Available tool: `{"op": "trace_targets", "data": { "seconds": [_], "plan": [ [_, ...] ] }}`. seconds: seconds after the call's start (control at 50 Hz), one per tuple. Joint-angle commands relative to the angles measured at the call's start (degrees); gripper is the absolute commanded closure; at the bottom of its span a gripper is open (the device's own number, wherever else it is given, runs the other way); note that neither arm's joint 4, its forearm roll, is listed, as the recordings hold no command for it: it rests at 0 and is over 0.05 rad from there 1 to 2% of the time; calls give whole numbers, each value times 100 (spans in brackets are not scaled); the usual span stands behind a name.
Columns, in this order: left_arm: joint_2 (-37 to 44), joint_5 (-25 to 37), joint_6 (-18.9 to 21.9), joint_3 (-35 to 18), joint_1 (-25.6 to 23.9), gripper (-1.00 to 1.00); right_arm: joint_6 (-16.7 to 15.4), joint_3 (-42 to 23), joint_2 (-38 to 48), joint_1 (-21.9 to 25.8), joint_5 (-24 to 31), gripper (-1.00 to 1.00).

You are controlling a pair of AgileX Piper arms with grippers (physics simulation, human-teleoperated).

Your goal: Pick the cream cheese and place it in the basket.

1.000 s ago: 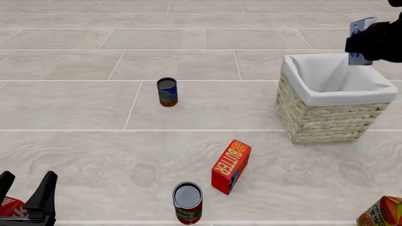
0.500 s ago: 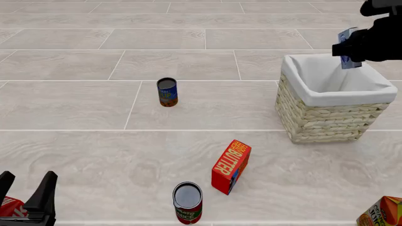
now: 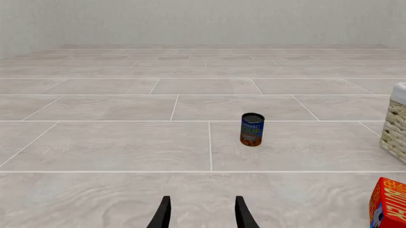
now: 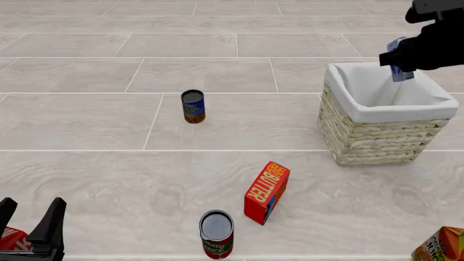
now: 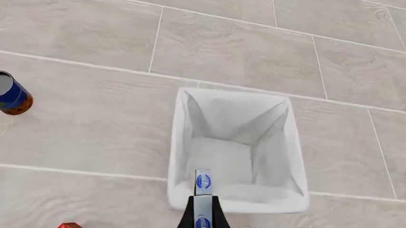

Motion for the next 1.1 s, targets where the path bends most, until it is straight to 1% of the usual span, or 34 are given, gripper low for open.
{"op": "trace_targets", "data": {
  "seconds": [0.02, 0.1, 0.18, 0.26, 0.36, 0.38, 0.46, 0.52, 0.58, 0.64, 0.8, 0.84, 1.1],
  "plan": [
    [0, 0, 0, 0, 0, -100, 88, -465, 468, -218, 269, 100],
    [0, 0, 0, 0, 0, -100, 31, -710, 643, -256, 374, 100],
    [0, 0, 0, 0, 0, -100, 10, -761, 798, -264, 441, 100],
    [0, 0, 0, 0, 0, -100, 73, -776, 872, -281, 438, 100],
    [0, 0, 0, 0, 0, -100, 73, -779, 977, -326, 419, 100],
    [0, 0, 0, 0, 0, -100, 142, -783, 1016, -316, 410, 100],
    [0, 0, 0, 0, 0, -100, 179, -815, 1087, -308, 454, 100],
    [0, 0, 0, 0, 0, -100, 259, -908, 1207, -354, 494, 100],
    [0, 0, 0, 0, 0, -100, 254, -1000, 1271, -376, 549, 100],
    [0, 0, 0, 0, 0, -100, 340, -1114, 1385, -401, 610, 100],
    [0, 0, 0, 0, 0, -100, 397, -1128, 1527, -379, 724, 100],
    [0, 0, 0, 0, 0, -100, 366, -1083, 1563, -410, 660, 100],
    [0, 0, 0, 0, 0, -100, 430, -1313, 1748, -531, 746, 100]
  ]
}}
